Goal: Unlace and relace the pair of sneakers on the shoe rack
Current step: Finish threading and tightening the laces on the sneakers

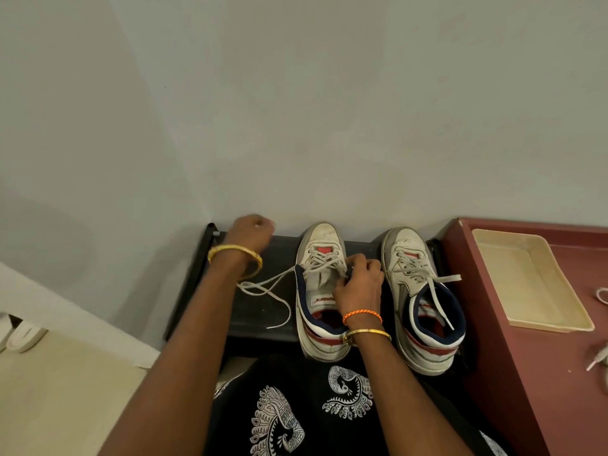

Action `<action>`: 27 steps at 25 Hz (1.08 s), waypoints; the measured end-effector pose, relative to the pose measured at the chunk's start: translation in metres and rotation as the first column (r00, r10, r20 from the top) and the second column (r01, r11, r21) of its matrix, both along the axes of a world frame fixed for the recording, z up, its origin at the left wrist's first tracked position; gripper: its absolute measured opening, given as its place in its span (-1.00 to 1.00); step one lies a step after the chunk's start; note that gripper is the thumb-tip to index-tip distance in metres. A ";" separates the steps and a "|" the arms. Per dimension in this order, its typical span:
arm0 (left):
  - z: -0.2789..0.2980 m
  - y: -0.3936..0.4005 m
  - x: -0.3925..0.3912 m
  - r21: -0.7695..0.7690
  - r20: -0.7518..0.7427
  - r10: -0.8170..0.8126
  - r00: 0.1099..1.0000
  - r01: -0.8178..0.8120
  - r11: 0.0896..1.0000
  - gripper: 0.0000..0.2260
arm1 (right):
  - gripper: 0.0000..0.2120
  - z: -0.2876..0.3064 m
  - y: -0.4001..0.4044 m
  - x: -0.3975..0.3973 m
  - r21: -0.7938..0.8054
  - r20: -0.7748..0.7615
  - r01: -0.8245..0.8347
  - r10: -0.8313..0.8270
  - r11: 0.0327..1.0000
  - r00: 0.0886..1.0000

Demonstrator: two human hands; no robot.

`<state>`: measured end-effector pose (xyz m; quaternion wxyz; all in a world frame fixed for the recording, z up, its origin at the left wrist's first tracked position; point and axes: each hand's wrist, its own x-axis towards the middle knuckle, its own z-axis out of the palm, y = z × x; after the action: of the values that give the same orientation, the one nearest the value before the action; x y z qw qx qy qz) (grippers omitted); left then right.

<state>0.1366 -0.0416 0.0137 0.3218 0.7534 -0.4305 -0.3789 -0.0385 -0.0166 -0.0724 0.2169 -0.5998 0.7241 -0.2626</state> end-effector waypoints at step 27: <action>-0.040 0.005 -0.018 0.208 -0.067 -0.108 0.992 0.119 0.971 -0.84 | -0.71 -0.003 0.005 -0.005 -0.008 0.014 -0.014 0.014 1.000 1.000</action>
<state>0.1181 -0.0365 -0.0259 0.2294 0.7467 -0.4211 -0.4610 -0.0432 -0.0113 -0.0756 0.2214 -0.6039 0.7173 -0.2680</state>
